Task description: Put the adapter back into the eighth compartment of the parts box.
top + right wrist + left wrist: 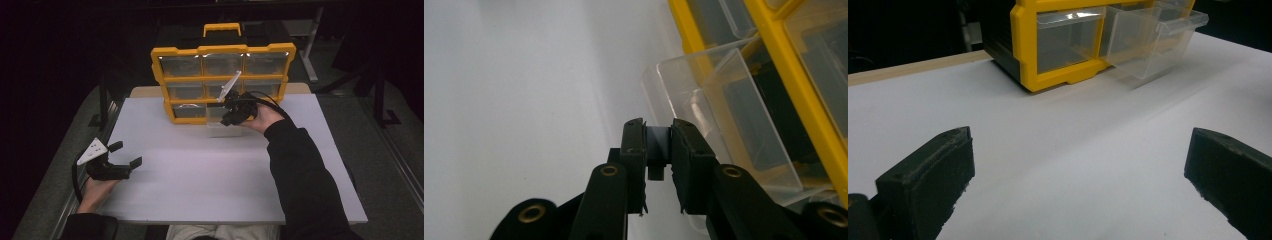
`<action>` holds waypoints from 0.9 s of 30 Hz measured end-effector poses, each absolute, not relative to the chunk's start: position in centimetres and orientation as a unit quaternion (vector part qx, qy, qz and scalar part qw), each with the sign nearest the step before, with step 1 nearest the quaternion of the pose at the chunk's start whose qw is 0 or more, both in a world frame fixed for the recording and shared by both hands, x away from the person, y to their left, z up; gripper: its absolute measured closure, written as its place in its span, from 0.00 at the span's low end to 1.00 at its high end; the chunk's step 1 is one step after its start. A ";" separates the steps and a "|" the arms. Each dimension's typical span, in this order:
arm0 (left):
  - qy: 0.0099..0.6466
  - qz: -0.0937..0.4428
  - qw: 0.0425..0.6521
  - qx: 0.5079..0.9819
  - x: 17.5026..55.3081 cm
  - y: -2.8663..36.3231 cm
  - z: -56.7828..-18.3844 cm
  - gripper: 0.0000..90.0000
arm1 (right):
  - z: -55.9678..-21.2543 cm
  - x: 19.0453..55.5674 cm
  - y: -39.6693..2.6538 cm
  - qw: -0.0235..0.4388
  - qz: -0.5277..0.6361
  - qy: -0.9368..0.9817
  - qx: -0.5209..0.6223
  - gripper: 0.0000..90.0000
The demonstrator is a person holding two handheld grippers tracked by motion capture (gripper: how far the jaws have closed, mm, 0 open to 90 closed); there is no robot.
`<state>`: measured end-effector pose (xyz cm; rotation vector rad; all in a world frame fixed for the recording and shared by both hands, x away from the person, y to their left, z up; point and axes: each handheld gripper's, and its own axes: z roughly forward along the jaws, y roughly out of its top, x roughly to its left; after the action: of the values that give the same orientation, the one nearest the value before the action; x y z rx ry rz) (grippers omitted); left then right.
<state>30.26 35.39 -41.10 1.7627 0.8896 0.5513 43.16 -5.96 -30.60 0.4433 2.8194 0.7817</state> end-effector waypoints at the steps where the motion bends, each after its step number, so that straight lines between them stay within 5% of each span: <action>1: 0.371 0.230 0.519 0.735 30.3 35.4 -41.1 0.00 | -30.5 43.3 -5.9 0.092 0.264 0.948 0.149 0.84; 27: 0.367 0.229 0.519 0.737 30.3 35.4 -41.1 0.00 | -31.8 46.4 -4.8 0.112 0.261 0.945 0.162 0.83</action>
<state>30.27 35.37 -41.10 1.7679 0.8815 0.5503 46.42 -4.77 -31.76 0.4751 2.7746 0.7649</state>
